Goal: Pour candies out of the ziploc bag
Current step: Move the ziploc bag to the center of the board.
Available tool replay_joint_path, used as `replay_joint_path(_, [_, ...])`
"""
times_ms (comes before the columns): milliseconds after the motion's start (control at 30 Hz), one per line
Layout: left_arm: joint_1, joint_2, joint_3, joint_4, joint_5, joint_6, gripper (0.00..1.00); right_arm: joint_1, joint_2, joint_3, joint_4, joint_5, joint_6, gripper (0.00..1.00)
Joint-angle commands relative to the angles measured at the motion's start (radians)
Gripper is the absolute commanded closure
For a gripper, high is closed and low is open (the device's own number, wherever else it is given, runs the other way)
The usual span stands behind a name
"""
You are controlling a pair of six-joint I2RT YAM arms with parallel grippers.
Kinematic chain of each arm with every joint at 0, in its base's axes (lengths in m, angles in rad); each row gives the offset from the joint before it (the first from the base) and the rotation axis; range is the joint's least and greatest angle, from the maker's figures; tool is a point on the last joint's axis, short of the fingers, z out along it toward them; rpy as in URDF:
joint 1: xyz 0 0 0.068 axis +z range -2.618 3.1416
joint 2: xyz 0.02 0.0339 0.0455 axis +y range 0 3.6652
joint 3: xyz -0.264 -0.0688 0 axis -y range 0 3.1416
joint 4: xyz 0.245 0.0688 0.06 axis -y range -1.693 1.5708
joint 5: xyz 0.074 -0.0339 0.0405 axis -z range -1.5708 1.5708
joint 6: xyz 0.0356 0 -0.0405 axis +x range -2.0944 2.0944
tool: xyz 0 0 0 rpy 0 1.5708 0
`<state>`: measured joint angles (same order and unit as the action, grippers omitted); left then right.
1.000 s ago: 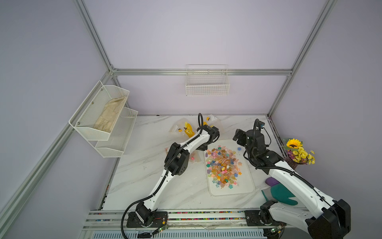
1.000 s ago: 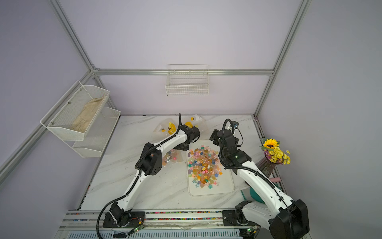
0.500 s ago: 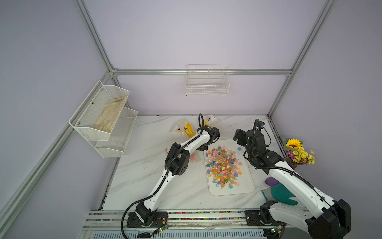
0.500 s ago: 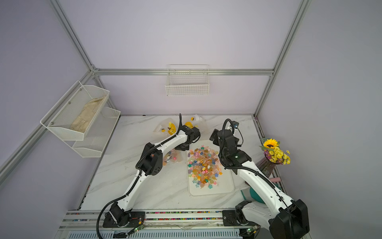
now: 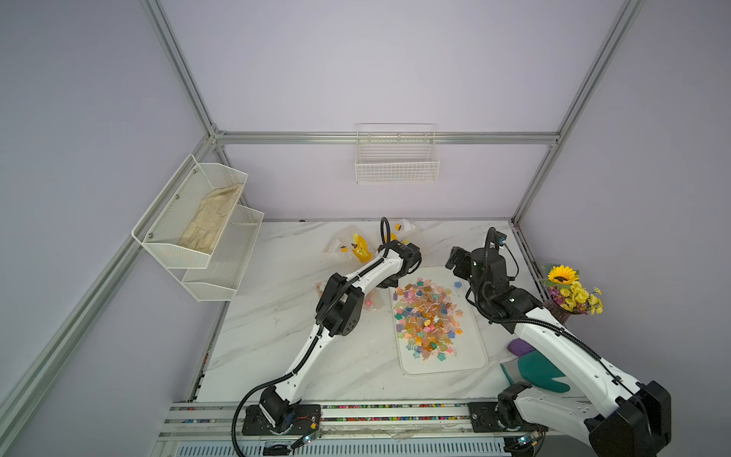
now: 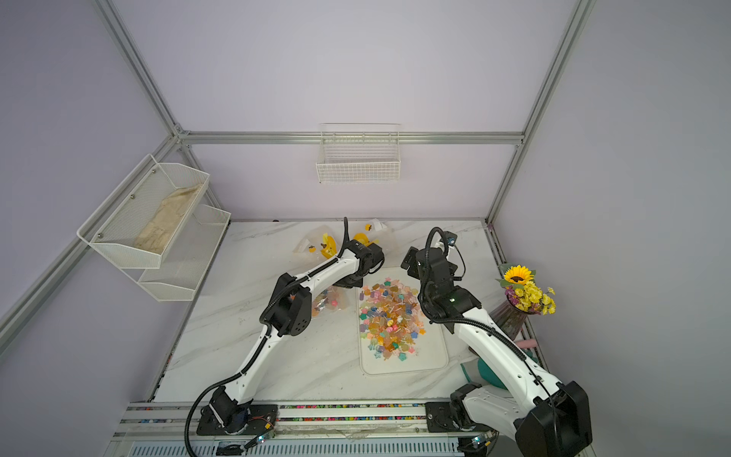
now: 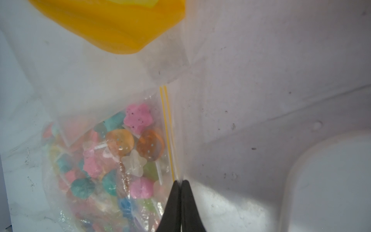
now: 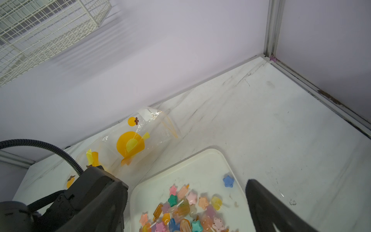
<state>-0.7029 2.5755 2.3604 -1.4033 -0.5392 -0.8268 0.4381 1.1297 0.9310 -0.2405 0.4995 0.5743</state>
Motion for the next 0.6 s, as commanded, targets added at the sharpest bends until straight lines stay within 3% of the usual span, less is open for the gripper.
replay_joint_path(0, [0.002, -0.044, -0.03, -0.021, -0.01, -0.024, 1.0, -0.002, -0.008, 0.005, 0.013, -0.012, -0.004, 0.03])
replay_joint_path(133, [0.0, -0.107, -0.109, 0.007, 0.039, -0.022, 1.0, -0.002, -0.006, 0.006, 0.01, -0.082, -0.005, 0.03])
replay_joint_path(367, [0.0, -0.344, -0.491, 0.28, 0.131, 0.033, 1.0, -0.002, -0.026, -0.004, -0.005, -0.241, -0.007, 0.03])
replay_joint_path(567, [-0.001, -0.505, -0.707, 0.435, 0.24, 0.078, 1.0, -0.002, -0.07, -0.045, 0.009, -0.333, -0.008, 0.04])
